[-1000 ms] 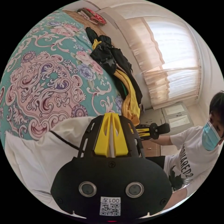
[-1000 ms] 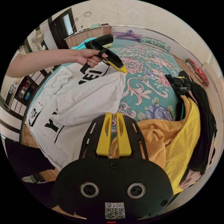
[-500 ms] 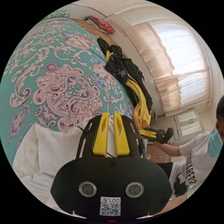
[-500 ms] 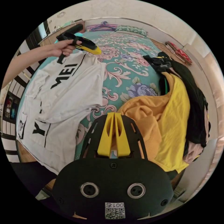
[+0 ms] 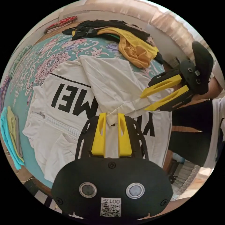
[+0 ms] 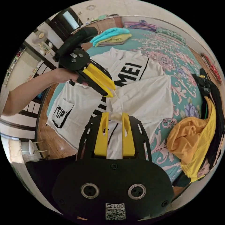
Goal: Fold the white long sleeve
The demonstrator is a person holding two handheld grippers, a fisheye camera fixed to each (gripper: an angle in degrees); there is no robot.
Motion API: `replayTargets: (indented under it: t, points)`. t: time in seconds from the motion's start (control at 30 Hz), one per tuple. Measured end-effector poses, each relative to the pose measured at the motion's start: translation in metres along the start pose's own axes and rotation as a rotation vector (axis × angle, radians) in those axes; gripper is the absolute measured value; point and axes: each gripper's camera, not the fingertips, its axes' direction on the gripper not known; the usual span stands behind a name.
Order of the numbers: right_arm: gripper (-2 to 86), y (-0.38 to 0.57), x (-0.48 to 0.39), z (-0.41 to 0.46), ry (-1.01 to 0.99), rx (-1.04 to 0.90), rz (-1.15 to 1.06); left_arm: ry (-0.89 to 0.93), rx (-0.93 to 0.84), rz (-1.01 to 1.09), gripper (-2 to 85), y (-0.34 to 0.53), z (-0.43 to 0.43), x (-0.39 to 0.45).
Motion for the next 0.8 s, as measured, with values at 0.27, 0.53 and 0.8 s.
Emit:
replayTargets:
  t: [0.27, 0.53, 0.8]
  points:
    - [2.9, 0.016, -0.008, -0.004, 0.052, 0.022, 0.009, -0.065, 0.015, 0.026, -1.3, 0.025, 0.001, 0.025]
    - [6.4, 0.013, -0.025, 0.005, 0.077, 0.024, 0.037, -0.026, 0.092, -0.105, -1.5, 0.068, -0.01, 0.028]
    - [1.3, 0.011, -0.055, 0.025, 0.109, -0.004, 0.027, 0.046, 0.079, -0.156, -1.5, 0.095, 0.003, 0.022]
